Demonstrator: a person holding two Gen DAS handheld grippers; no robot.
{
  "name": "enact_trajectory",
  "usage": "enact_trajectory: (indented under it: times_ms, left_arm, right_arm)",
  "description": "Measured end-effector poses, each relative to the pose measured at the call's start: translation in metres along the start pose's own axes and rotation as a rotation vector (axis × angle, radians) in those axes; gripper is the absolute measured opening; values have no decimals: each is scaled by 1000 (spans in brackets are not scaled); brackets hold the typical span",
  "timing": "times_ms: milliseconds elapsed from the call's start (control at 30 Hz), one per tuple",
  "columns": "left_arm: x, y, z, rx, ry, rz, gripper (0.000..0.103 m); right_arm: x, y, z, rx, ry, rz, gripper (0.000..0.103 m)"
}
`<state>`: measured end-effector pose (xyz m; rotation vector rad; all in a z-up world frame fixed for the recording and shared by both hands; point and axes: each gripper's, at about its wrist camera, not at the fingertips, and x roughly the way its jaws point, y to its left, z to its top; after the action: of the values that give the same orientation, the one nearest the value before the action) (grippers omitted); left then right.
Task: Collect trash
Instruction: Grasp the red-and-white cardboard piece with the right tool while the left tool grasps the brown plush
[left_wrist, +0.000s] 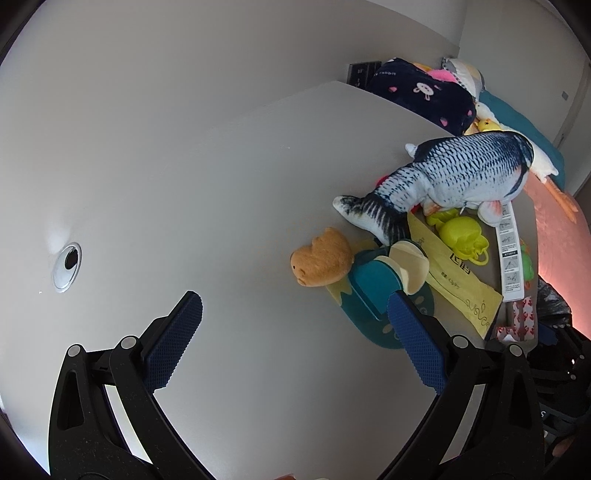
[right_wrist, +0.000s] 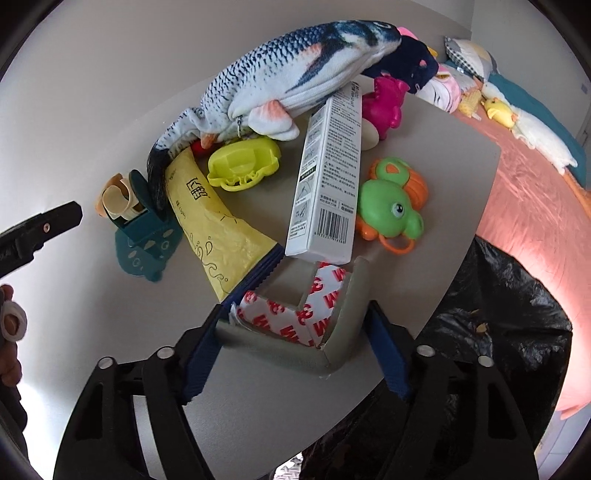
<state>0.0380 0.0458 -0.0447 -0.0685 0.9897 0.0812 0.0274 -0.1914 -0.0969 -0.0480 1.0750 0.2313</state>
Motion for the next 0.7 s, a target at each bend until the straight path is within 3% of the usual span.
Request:
enact_trajectory:
  times_ms: [533,633,700]
  left_arm:
    - [43,9,17,58,32,6,94]
    - [49,10,18,72,34,5,87]
    - [54,11,19,69,45,-2,75]
  right_arm:
    - [2,-1,-1,-11,-36,7,72]
    - [2,0,-2,-9,-37,7,72]
    - [1,1,-3,-8,-37,4,72]
